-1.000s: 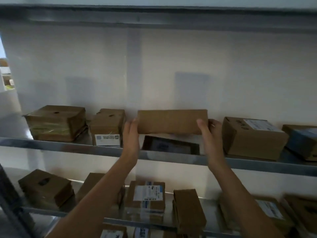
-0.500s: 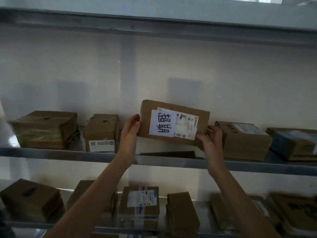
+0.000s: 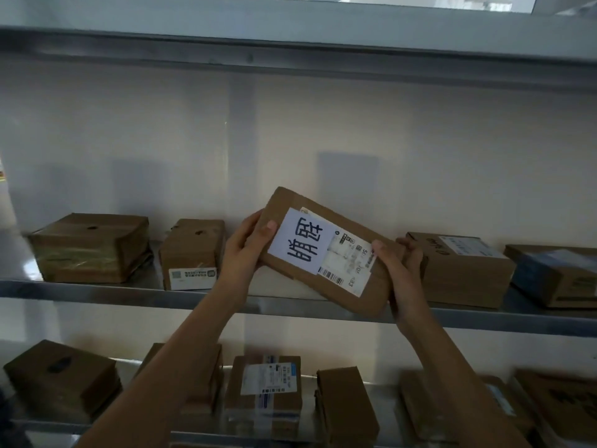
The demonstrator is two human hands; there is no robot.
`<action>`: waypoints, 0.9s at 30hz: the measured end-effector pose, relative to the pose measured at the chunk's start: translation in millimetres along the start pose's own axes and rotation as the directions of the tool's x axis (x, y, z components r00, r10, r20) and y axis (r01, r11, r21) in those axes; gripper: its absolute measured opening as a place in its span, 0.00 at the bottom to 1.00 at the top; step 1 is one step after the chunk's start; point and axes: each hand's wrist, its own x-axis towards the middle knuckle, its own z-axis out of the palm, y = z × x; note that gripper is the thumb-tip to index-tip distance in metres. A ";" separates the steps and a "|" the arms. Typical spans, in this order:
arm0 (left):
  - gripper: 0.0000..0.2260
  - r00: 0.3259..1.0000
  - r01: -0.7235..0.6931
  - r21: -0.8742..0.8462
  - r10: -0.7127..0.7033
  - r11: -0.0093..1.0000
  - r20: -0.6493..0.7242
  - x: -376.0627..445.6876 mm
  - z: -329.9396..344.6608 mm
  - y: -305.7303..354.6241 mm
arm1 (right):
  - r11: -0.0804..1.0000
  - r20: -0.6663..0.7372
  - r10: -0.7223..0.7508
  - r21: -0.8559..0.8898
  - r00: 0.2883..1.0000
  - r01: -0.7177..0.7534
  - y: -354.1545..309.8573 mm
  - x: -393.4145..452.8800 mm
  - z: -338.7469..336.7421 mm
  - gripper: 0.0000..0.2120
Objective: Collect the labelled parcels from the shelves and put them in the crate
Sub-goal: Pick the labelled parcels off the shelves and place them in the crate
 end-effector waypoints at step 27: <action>0.27 0.990 -0.080 -0.071 0.088 0.994 0.113 -45.7 39.1 5.7 | 0.991 0.073 -0.036 0.128 0.997 0.026 -12.9 -16.8 53.3 0.26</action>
